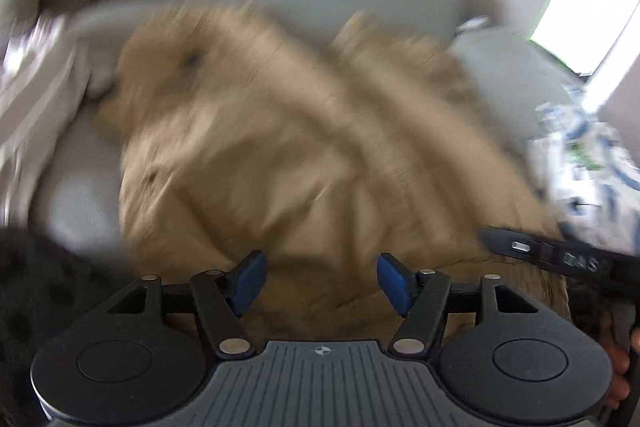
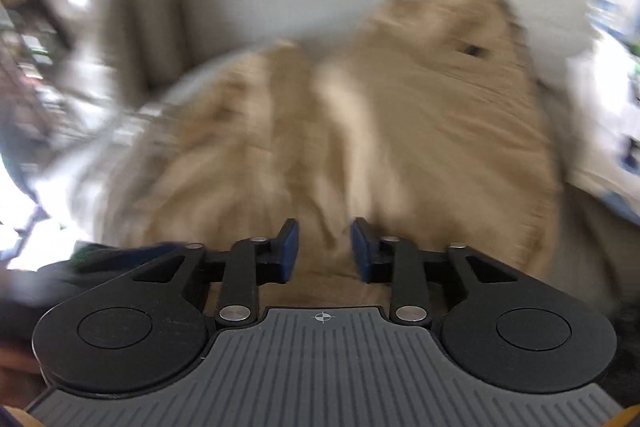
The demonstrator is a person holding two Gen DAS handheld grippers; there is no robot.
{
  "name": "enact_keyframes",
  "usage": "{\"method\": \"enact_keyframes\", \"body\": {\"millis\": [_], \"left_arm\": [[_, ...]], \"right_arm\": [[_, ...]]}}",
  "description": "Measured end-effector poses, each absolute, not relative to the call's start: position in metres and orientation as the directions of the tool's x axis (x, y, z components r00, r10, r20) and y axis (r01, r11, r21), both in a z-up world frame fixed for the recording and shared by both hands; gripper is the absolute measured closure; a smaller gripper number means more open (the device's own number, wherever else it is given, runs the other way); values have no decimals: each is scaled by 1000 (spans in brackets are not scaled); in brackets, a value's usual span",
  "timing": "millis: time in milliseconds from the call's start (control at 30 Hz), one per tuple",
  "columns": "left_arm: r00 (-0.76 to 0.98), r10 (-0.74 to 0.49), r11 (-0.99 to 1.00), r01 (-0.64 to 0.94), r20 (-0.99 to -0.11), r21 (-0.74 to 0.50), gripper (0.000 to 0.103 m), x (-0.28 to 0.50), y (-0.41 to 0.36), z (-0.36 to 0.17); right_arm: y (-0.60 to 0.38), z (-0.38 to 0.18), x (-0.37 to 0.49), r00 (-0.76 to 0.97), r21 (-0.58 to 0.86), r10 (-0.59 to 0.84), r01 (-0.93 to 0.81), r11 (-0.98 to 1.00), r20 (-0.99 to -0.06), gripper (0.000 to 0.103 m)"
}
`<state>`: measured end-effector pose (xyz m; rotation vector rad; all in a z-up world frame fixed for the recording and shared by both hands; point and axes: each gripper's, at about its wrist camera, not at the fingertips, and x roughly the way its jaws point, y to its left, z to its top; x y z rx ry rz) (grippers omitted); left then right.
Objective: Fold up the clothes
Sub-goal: 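Lay the tan jacket flat on the sofa with both grippers and release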
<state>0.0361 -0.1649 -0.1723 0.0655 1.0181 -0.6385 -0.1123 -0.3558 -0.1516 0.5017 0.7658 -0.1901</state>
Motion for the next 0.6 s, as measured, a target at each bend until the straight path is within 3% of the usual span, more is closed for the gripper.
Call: {"method": "enact_keyframes", "body": {"millis": [33,100,233,333,600], "left_arm": [[350,-453,824,515,-820,-236,40,38,-164,-175],[351,-444,822,526,-824,-219,40,38,-166,-174],[353,-425,821,537,-833,-192,36,37,-171,-176],[347,-423,818,544,-837,-187,34,37,-173,-177],[316,-433,807,553,-844,-207,29,39,-173,-173]], "right_arm": [[-366,-160,-116,706,402,28,371,837,-708,100],[-387,-174,-123,702,479,60,418,772,-710,102],[-394,-171,-132,736,521,88,385,762,-672,92],[-382,-165,-131,754,510,106,326,796,-648,70],[-375,-158,-131,777,544,160,263,797,-609,70]]}}
